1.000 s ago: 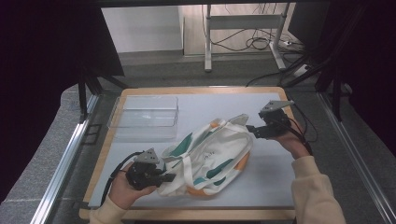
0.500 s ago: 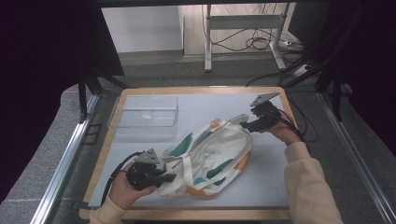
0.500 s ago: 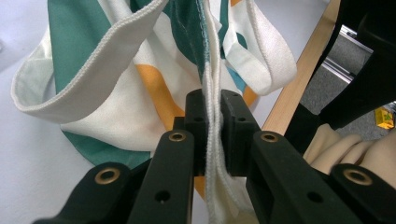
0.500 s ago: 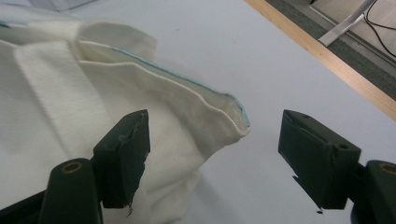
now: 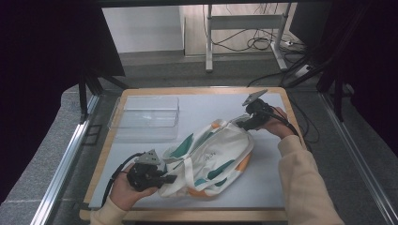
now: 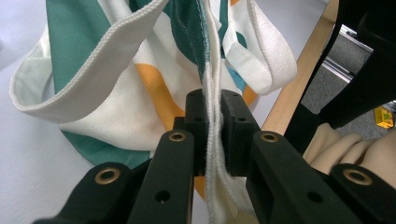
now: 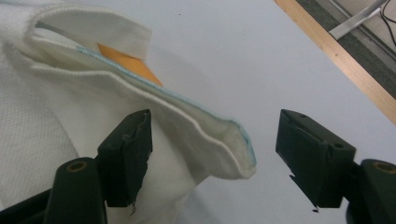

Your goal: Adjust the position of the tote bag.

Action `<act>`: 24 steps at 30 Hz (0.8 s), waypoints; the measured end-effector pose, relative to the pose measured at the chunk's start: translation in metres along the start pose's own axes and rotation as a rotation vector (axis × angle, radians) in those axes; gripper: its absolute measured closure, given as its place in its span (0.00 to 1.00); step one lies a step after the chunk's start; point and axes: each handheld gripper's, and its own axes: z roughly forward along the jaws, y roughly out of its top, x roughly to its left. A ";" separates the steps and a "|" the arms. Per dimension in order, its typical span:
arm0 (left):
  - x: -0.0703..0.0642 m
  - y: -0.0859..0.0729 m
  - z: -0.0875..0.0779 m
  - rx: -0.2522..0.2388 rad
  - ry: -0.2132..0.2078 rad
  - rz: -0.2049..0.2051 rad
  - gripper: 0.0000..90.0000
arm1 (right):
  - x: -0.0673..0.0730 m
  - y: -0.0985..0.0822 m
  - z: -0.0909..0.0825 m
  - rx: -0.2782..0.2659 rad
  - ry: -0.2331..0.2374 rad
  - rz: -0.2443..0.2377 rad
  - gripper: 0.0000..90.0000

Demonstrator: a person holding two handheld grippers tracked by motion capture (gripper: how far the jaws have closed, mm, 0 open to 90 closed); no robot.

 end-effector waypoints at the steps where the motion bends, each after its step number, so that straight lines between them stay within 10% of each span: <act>1: 0.000 0.000 0.000 0.000 -0.001 -0.001 0.93 | 0.000 0.002 0.001 0.009 0.002 -0.009 0.33; 14: 0.002 -0.001 0.001 0.001 -0.003 -0.005 0.92 | -0.005 0.004 0.015 0.088 0.097 -0.067 0.76; 24: 0.002 -0.002 0.001 -0.005 -0.001 -0.016 0.93 | -0.001 -0.001 0.005 0.090 0.100 -0.078 0.87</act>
